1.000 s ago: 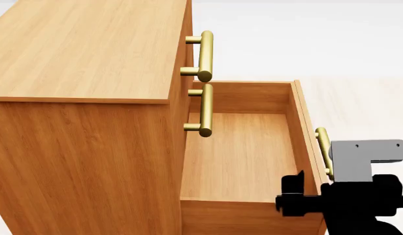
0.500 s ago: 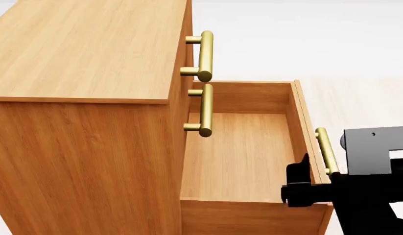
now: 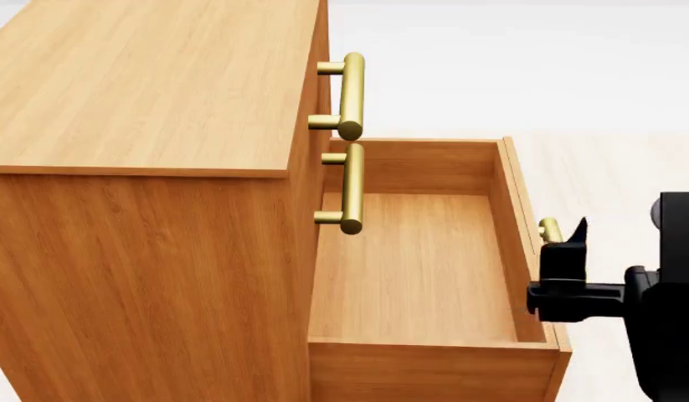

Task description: Put the bowl in the bottom drawer of the cabinet and close it.

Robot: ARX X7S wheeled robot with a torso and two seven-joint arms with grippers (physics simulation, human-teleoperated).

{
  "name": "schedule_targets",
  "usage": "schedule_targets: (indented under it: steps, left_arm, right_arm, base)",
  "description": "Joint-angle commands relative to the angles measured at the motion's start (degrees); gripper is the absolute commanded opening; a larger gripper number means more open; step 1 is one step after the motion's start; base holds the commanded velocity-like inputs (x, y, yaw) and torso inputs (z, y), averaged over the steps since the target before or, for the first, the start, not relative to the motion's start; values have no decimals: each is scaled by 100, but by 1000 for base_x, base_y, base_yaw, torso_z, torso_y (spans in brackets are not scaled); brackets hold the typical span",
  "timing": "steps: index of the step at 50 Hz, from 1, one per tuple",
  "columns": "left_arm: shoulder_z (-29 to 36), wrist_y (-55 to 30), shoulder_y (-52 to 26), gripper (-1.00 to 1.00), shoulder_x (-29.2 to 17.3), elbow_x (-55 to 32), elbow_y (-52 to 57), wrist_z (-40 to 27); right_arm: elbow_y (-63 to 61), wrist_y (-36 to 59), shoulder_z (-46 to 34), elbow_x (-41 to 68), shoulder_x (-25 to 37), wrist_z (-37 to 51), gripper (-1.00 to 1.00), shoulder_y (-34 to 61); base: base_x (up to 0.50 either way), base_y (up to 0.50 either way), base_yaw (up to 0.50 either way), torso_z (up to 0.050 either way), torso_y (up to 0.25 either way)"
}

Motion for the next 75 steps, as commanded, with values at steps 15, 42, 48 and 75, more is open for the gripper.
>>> schedule_targets:
  steps: [15, 42, 48, 75]
  left_arm:
    - [58, 336, -150, 100, 56, 14, -416, 18]
    - [86, 307, -64, 100, -12, 3, -269, -44]
    - [92, 329, -97, 100, -15, -38, -319, -38]
    - [125, 266, -117, 100, -47, -37, -281, -97]
  right_arm:
    - [-111, -6, 728, -309, -56, 717, 100, -175]
    - [-28, -146, 1446, -519, -65, 1133, 100, -415]
    - [70, -197, 1550, -542, -52, 1157, 100, -452]
    - [272, -293, 1890, -793, -123, 1581, 100, -517]
  base:
    - [0, 0, 0, 0, 0]
    - [0, 0, 0, 0, 0]
    - [0, 0, 0, 0, 0]
    - [0, 0, 0, 0, 0]
